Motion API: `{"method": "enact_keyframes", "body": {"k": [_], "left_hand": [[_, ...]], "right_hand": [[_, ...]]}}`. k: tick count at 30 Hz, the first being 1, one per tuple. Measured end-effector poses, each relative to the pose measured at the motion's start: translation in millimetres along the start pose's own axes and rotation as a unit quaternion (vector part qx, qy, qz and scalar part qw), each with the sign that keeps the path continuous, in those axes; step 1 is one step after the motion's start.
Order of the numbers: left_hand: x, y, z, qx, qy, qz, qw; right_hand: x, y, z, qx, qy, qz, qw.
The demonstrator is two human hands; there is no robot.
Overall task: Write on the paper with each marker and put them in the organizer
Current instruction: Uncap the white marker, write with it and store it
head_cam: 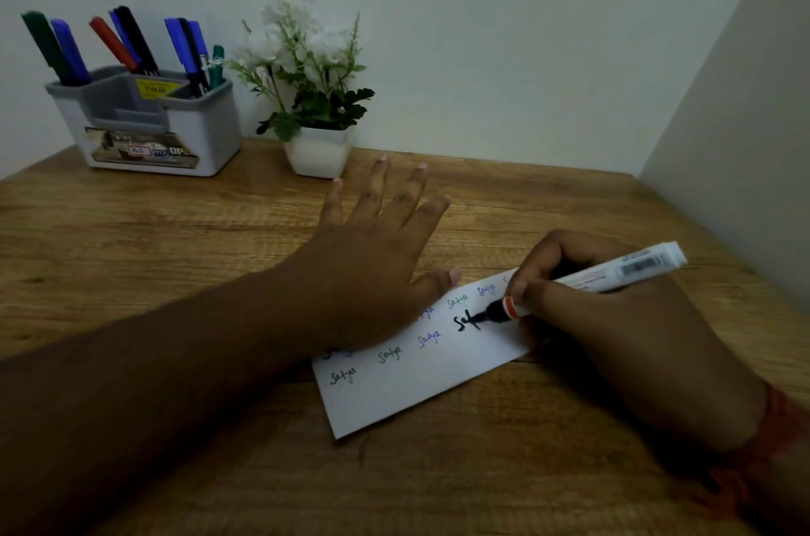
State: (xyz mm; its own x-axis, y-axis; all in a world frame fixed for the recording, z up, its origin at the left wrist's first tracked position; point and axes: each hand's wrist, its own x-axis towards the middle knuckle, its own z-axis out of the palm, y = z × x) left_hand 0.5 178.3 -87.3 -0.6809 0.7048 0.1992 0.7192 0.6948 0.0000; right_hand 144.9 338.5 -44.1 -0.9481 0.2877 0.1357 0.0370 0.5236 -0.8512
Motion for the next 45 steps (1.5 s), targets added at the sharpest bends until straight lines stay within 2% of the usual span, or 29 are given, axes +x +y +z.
{"method": "enact_keyframes", "body": {"k": [26,33,40,45], "left_hand": [[6.1,-1.1,1.3,0.002,0.005,0.006,1.000],[5.8,-1.8,0.2,0.001,0.012,0.015,1.000],[6.2,-3.7,-7.0,-0.009,-0.012,0.037,0.999],[6.8,-8.0,-9.2,-0.040,-0.001,0.038,0.998]], "right_hand": [[7.7,2.2,-5.1,0.000,0.016,0.028,0.999],[12.7,6.3,-11.0,0.041,0.113,-0.005,0.993],[18.7,8.7,-13.7,0.058,0.121,-0.023,0.991],[19.1,11.0,-17.6,0.066,0.121,-0.044,0.989]]}}
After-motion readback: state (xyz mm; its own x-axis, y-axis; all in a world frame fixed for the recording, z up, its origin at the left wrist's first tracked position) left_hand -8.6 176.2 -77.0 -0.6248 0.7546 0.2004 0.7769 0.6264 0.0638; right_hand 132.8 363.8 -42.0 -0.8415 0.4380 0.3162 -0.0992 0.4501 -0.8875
